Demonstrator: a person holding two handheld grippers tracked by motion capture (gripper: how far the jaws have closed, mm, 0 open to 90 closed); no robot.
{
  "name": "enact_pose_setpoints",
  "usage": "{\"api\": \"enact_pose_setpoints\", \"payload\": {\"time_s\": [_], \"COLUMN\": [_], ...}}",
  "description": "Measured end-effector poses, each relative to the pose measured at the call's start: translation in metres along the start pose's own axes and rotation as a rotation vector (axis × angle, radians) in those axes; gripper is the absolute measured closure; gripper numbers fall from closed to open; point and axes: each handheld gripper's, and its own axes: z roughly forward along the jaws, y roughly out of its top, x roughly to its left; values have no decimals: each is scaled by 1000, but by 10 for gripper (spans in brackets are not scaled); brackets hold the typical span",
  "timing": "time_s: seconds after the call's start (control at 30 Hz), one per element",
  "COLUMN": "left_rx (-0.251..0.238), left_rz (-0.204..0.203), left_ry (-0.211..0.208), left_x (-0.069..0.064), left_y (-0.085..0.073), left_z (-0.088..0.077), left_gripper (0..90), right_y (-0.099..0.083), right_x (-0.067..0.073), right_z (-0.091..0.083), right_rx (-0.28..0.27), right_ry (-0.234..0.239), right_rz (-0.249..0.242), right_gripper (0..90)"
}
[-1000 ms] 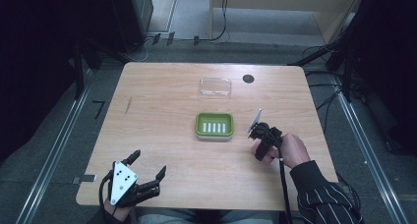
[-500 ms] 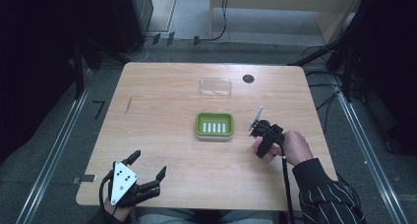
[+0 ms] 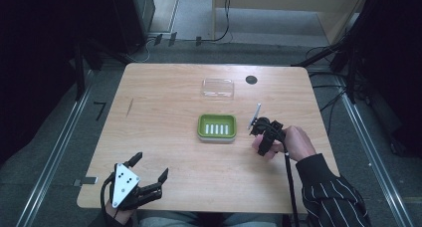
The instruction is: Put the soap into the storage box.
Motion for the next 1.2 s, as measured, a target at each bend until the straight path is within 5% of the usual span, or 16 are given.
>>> {"api": "enact_pose_setpoints", "payload": {"time_s": [1.2], "left_rx": [3], "left_rz": [9], "left_ry": [-5], "left_x": [0], "left_y": [0], "left_z": [0], "left_gripper": [136], "right_y": [38], "right_x": [-12], "right_z": [-14], "right_rx": [-1], "right_ry": [-39], "right_rz": [-209], "right_gripper": [386]}}
